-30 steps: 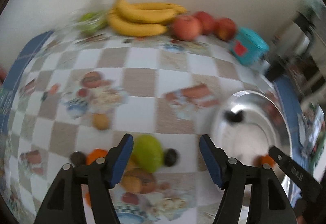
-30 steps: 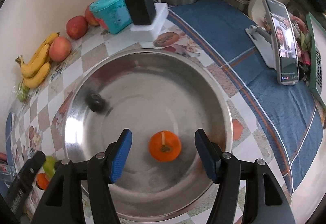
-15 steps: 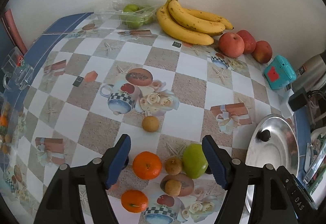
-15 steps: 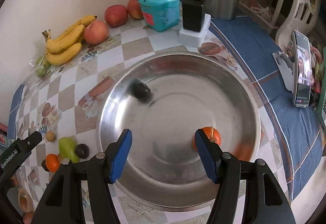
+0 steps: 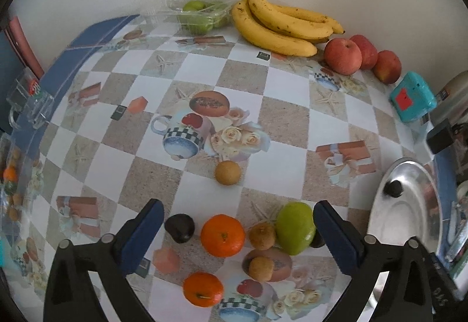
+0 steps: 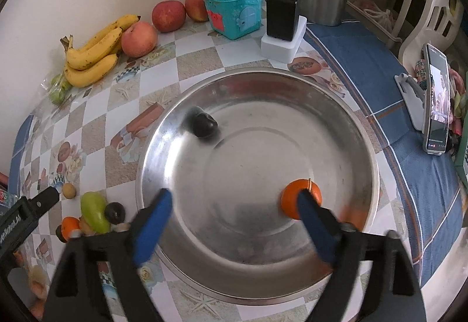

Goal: Organize fruits
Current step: 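Withdraw both tools from the tray back toward the fruit pile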

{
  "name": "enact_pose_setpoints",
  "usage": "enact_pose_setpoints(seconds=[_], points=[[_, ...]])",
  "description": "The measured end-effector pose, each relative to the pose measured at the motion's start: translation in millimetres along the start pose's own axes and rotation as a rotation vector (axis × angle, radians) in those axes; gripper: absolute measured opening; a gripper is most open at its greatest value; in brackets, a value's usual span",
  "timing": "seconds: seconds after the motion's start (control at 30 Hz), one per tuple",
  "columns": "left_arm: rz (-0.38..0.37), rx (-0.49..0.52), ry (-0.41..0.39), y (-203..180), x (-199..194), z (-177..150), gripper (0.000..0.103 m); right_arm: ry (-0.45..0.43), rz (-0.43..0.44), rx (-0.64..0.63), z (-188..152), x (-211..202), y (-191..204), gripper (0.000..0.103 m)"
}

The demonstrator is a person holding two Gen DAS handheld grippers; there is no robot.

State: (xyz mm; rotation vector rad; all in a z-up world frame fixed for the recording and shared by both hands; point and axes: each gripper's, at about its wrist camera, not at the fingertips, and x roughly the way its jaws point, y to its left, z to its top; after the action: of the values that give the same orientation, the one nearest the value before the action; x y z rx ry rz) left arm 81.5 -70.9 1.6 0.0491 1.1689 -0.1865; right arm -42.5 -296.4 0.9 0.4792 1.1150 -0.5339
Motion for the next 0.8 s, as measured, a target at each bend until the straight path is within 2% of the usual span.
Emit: enact_pose_setpoints(seconds=[0.53,0.7,0.8], points=[[0.015,0.037,0.001,4.7,-2.1,-7.9,0.103,-0.009,-0.011,-0.032,-5.4,0.9,5.2,0.091],[0.058,0.055,-0.019,14.6,-8.6,-10.9,0.103,-0.014,0.028,-0.047,-12.8,-0.9,19.1,0.091],[0.092,0.059,-0.03,23.2,-11.8,-12.9,0.103,0.006,0.11,-0.077,-18.3,-0.7,34.2,0.091]])
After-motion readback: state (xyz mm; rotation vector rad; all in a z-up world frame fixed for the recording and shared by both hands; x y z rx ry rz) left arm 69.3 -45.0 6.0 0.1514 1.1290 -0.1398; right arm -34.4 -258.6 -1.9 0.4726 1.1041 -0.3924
